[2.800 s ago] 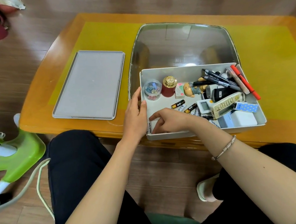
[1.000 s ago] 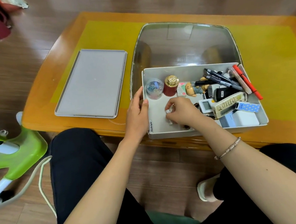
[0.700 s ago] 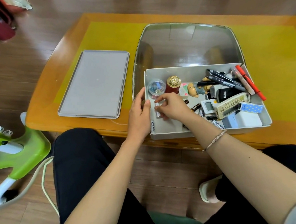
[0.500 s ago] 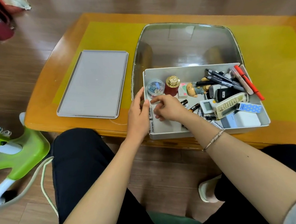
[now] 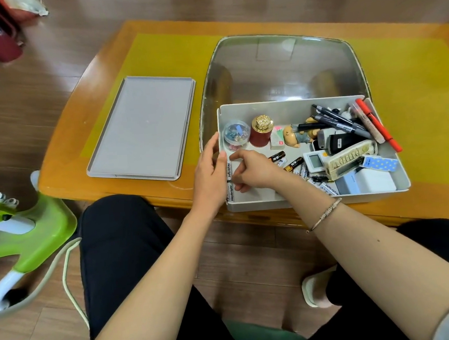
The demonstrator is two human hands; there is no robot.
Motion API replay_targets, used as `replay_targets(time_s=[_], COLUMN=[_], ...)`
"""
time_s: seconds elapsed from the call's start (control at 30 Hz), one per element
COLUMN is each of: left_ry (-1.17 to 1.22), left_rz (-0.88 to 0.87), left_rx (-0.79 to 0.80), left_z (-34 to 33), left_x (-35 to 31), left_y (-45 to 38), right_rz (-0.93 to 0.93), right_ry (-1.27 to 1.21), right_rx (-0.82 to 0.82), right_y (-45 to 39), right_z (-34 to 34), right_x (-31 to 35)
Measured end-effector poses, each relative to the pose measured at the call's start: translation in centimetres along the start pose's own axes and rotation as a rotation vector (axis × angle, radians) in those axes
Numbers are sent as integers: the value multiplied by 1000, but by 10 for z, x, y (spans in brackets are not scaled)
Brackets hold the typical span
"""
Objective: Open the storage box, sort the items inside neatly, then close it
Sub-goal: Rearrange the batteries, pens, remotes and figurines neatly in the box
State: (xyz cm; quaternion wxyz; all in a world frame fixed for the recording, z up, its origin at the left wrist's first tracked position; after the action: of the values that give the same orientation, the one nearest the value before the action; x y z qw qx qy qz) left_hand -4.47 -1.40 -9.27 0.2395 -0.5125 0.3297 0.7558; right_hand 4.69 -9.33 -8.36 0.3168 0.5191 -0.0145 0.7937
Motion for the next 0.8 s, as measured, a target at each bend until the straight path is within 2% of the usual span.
replay_targets(time_s=[0.37, 0.57, 0.8], left_ry=[8, 6, 19], left_rz=[3, 6, 9], left_rx=[1, -2, 5], left_z=[0, 0, 0], left_x=[-1, -1, -2], left_y=[0, 1, 1], right_rz=[-17, -97, -80], right_ry=[29, 90, 67], right_rx=[41, 147, 70], right_y=[1, 5, 2], right_z=[3, 2, -7], right_x=[-3, 2, 0])
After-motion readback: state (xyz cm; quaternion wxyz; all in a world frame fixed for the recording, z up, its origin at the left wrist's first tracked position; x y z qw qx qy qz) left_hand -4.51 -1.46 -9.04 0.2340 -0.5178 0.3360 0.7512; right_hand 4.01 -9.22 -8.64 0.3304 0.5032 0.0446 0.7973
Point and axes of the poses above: each hand's wrist, its own y-axis away from the middle knuckle, its own z-axis out of the back of the hand, x = y × z, the point moved 1 cm from there along -y, towards the middle knuckle, and after that the axes turned 14 degrees about z, right-handed, at the moved point
